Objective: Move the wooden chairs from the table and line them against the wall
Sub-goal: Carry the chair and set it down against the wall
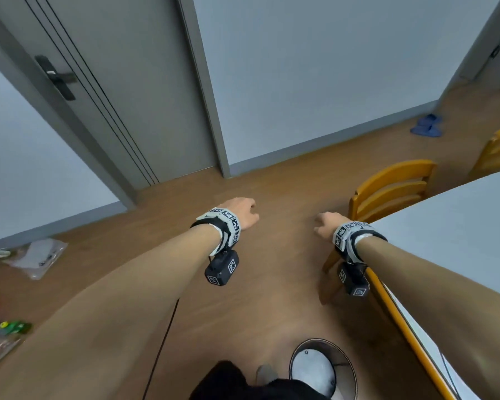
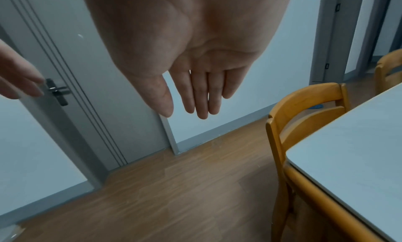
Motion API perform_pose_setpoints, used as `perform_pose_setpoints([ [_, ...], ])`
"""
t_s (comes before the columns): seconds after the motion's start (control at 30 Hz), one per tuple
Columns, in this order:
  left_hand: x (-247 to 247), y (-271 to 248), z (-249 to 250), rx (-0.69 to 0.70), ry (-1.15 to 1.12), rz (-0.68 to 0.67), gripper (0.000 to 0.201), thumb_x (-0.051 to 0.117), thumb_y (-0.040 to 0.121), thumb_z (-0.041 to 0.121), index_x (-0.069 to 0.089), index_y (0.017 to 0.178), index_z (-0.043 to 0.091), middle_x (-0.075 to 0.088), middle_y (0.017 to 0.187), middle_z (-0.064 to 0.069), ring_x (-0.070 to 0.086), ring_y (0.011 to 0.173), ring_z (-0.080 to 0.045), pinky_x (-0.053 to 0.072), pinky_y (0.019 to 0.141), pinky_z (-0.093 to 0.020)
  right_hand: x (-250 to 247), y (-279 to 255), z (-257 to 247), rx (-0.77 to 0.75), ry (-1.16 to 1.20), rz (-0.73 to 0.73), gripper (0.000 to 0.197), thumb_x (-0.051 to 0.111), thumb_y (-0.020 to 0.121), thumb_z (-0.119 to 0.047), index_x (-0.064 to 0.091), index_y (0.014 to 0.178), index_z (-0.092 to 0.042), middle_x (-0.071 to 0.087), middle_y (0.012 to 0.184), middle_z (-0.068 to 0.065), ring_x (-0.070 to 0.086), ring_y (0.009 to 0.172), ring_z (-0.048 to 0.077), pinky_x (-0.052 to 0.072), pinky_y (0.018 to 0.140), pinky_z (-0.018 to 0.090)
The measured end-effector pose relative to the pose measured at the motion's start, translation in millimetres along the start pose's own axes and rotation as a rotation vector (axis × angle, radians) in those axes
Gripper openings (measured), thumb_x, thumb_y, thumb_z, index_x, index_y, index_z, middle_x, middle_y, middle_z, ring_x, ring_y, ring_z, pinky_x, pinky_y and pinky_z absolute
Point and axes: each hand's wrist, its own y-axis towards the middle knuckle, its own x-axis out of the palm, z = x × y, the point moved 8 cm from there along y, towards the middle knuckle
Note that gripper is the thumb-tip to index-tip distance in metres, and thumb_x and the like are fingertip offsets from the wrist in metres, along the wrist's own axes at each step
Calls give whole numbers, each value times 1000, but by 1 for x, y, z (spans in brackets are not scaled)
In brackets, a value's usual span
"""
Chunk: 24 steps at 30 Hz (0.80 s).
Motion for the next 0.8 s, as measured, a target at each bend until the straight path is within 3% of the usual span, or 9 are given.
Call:
perform_pose_setpoints([
  [0.2, -34, 145, 22, 137, 44, -43, 49, 47, 99, 41, 46, 143, 20, 52, 142, -4, 54, 123, -25, 44, 91, -34, -43, 95, 31, 95, 96, 4, 53, 51, 99, -32, 44, 149, -17, 53, 145, 11, 54, 128, 30, 46, 105, 40],
  [0.4, -32, 303, 95, 408, 146, -121, 49, 46, 99, 39, 46, 144, 21, 53, 141, -3, 55, 121, -24, 43, 85, -32, -73, 164, 107, 330, 227, 17, 54, 50, 100, -30, 39, 151, -14, 49, 148, 11, 52, 130, 29, 47, 103, 39],
  [0.57, -43, 407, 192, 666, 273, -185, 46, 45, 97, 40, 50, 139, 23, 57, 133, -2, 59, 113, -26, 49, 82, -34, -102, 167, 175, 640, 378, 120, 54, 53, 96, -33, 46, 147, -17, 50, 147, 8, 53, 129, 29, 45, 107, 42],
  [0.8, -43, 468, 329, 968, 414, -243, 53, 44, 94, 41, 45, 144, 25, 51, 142, 0, 56, 119, -27, 50, 90, -39, -110, 154, 232, 893, 655, 209, 57, 52, 99, -29, 38, 152, -15, 44, 153, 6, 46, 136, 27, 40, 112, 40],
])
